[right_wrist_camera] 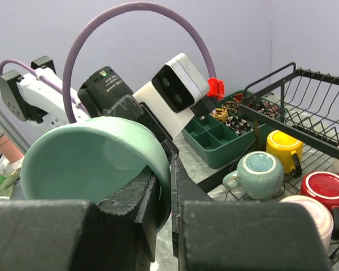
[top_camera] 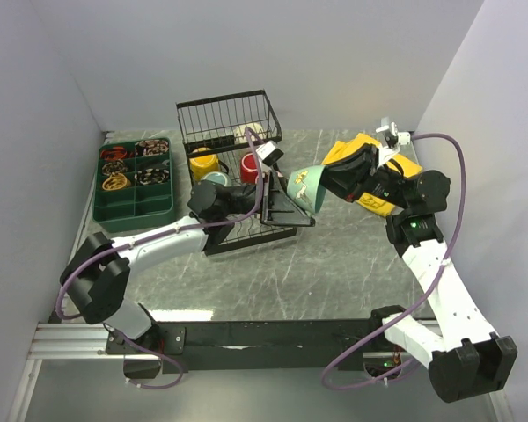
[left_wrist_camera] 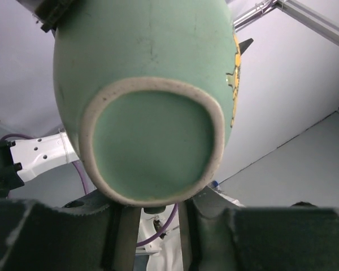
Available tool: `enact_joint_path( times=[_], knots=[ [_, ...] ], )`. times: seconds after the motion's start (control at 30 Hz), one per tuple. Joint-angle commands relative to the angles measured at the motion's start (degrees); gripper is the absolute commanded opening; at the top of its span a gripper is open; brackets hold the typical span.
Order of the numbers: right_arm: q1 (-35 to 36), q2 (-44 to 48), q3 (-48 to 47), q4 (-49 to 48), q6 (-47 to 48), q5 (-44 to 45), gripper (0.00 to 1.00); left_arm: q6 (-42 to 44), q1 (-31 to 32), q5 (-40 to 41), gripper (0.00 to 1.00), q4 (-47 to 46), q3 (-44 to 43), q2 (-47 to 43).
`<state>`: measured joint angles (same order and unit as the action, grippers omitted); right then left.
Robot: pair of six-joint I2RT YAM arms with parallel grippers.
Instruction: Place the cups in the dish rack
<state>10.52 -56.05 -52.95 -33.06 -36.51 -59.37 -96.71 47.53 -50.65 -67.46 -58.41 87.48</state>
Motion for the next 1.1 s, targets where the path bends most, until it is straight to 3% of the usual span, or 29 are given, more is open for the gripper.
enact_joint_path(
  times=[0.0,0.07,0.13,0.17,0.23,0.27,0.37,0.57,0.67,0.77,0.8,0.83,0.9,1.07],
  knots=[
    [1.3,1.3,0.7,-0.9,1.6,-2.8,0.0,0.4,0.2,0.5,0.21,-3.7,-3.7,0.6],
    [1.3,1.3,0.9,-0.9,1.8,-3.2,0.0,0.3,0.2,0.9,0.01,-4.3,-3.4,0.4],
    [1.3,1.4,0.9,-0.6,2.1,-3.4,0.06,1.9,0.1,1.7,0.01,-3.8,-2.7,-0.1],
    [1.3,1.4,0.8,-0.3,2.5,-3.6,0.21,2.7,-0.1,1.8,0.01,-3.5,-2.0,-1.2],
    [1.3,1.6,0.3,1.8,3.9,-3.8,0.41,5.6,-0.6,2.3,0.01,-1.4,-1.1,-2.7],
    [1.3,1.8,0.0,2.7,4.5,-4.1,0.57,6.8,-0.9,2.4,0.01,-0.3,0.0,-4.4],
    [1.2,2.3,-0.6,7.5,8.1,-4.0,0.74,12.3,-2.4,2.8,0.01,6.4,1.8,-8.6],
    [-0.8,3.8,-0.3,14.9,15.3,-4.5,0.86,25.3,-5.6,3.9,0.01,23.6,4.9,-17.0],
    [-2.7,4.7,-1.3,21.3,21.5,-8.1,0.9,33.4,-7.4,5.1,0.01,36.4,5.9,-20.3],
    [-4.5,5.3,-4.8,37.2,34.6,-9.1,0.92,45.6,-8.2,10.6,0.01,55.1,5.5,-23.1],
    [-5.6,5.4,-6.3,45.9,42.1,-9.0,0.92,49.1,-8.2,16.1,0.01,60.1,4.7,-23.3],
    [-6.0,5.9,-6.8,49.9,45.4,-8.6,0.92,55.3,-8.2,18.7,0.01,71.3,3.1,-23.6],
    [-6.7,6.6,-6.9,58.3,52.7,-6.4,0.93,59.9,-8.2,23.6,0.01,77.6,2.5,-23.8],
    [-9.7,10.8,-0.8,63.0,59.6,-1.7,0.95,70.7,-8.2,38.7,0.01,90.8,0.3,-22.7]
  ],
)
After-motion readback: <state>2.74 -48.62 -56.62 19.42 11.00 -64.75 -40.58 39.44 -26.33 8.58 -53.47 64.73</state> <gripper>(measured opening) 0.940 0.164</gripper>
